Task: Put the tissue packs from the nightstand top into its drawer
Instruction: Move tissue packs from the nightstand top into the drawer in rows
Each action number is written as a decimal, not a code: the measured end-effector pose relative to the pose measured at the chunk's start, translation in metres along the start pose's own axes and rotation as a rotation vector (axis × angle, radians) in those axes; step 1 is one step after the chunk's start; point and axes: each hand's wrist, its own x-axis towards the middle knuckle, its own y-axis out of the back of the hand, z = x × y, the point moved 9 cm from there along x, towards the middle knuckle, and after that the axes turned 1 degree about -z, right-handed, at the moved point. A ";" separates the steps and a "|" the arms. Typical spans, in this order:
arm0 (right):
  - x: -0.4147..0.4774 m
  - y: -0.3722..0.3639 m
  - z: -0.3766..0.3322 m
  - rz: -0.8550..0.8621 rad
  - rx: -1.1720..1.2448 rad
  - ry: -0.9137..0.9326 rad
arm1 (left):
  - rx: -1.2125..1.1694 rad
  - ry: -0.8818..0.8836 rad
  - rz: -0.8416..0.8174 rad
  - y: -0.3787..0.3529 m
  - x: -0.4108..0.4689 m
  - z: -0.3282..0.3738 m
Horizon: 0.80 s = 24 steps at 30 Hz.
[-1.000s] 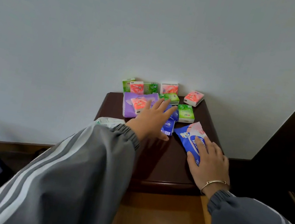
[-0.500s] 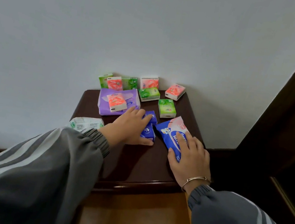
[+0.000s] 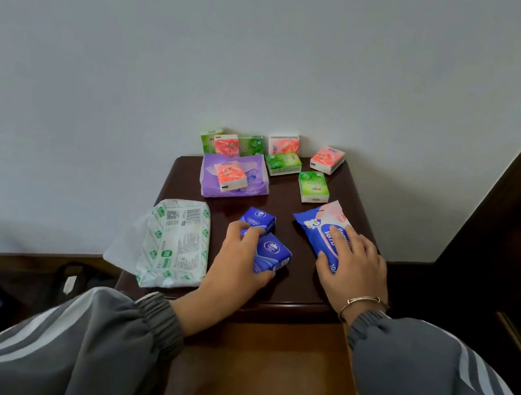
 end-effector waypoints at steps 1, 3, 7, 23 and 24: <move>0.000 0.000 0.000 0.002 0.002 0.001 | -0.018 0.004 0.026 0.007 0.002 0.001; -0.001 0.000 -0.001 0.010 0.007 0.007 | -0.050 0.006 0.131 0.028 0.010 0.005; 0.000 -0.001 0.000 0.015 0.014 0.007 | -0.110 0.094 0.231 0.048 0.038 -0.001; -0.002 0.004 -0.001 -0.009 -0.031 0.001 | 0.269 0.163 0.022 -0.009 0.054 -0.016; -0.003 0.005 -0.001 -0.015 -0.033 0.002 | 0.228 0.137 0.052 -0.002 0.048 -0.015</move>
